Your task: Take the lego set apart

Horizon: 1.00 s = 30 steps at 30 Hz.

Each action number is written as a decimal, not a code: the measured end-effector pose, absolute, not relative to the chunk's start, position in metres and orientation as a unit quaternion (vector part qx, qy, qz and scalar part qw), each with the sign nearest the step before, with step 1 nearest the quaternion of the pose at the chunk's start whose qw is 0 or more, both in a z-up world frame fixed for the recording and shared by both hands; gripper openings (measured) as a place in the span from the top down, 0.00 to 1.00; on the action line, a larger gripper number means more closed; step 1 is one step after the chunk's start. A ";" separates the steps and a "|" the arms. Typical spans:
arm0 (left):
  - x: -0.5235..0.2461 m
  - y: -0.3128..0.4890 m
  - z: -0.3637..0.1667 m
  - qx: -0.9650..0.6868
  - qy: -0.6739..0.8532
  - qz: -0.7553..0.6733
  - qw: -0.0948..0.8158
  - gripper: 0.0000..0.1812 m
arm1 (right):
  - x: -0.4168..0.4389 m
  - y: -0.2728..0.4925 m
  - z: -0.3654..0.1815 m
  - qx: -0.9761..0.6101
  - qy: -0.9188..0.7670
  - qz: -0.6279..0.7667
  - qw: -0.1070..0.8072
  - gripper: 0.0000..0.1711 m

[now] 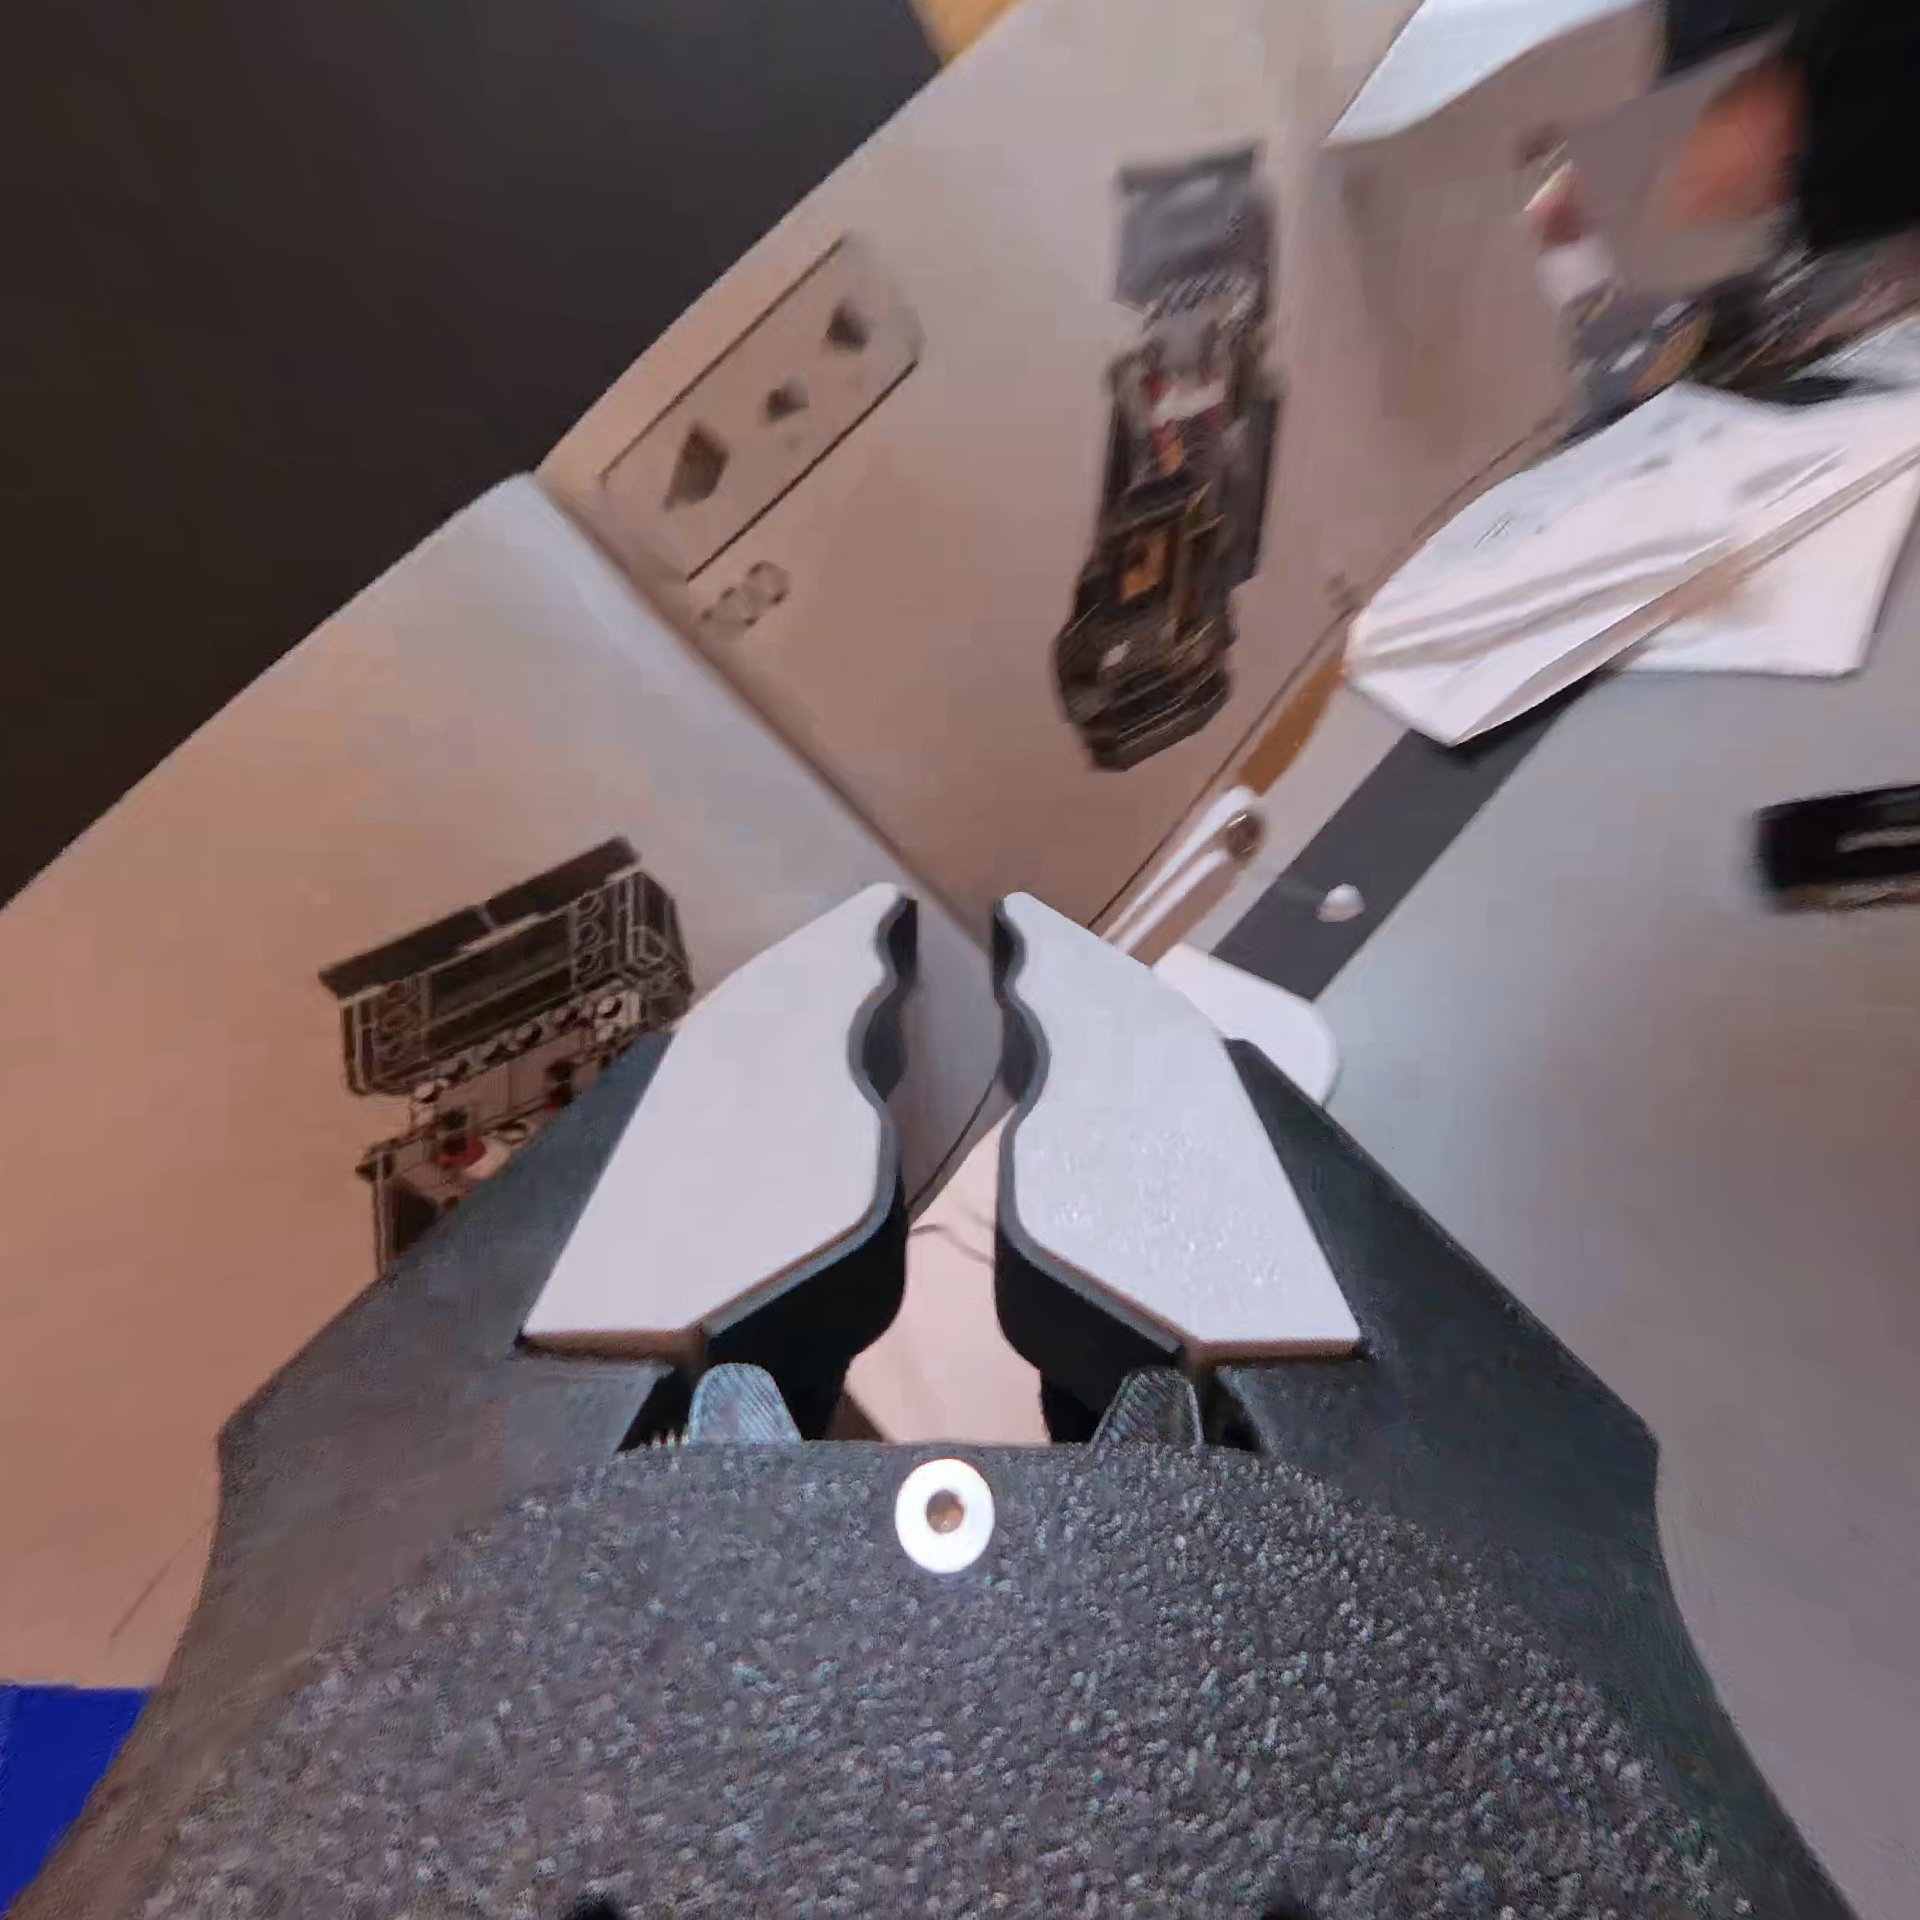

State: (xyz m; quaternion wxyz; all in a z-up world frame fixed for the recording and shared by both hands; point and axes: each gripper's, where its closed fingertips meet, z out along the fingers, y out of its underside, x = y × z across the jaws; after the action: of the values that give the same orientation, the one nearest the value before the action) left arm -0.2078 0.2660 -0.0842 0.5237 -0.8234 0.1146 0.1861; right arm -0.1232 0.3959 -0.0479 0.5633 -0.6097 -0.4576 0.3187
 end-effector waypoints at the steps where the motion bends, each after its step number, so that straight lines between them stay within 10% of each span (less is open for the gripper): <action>1: -0.215 0.265 -0.083 -0.818 0.125 0.197 0.525 0.98 | -0.124 0.398 -0.050 -0.608 -0.460 0.319 0.562 1.00; 14: -0.231 0.262 -0.086 -0.790 0.207 0.378 0.436 1.00 | -0.090 0.417 -0.055 -0.619 -0.383 0.285 0.624 0.92; 25: -0.228 0.267 -0.088 -0.791 0.216 0.398 0.411 1.00 | -0.020 0.267 0.000 -0.442 -0.384 0.294 0.755 0.92; 30: -0.234 0.268 -0.088 -0.791 0.181 0.383 0.441 1.00 | -0.085 0.184 -0.022 -0.396 -0.567 0.356 0.628 1.00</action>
State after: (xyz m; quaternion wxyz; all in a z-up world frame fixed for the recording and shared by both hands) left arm -0.2337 0.2683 -0.0878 0.4412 -0.7912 0.1813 0.3827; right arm -0.0852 0.1836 -0.0222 0.6283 -0.3958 -0.5673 0.3560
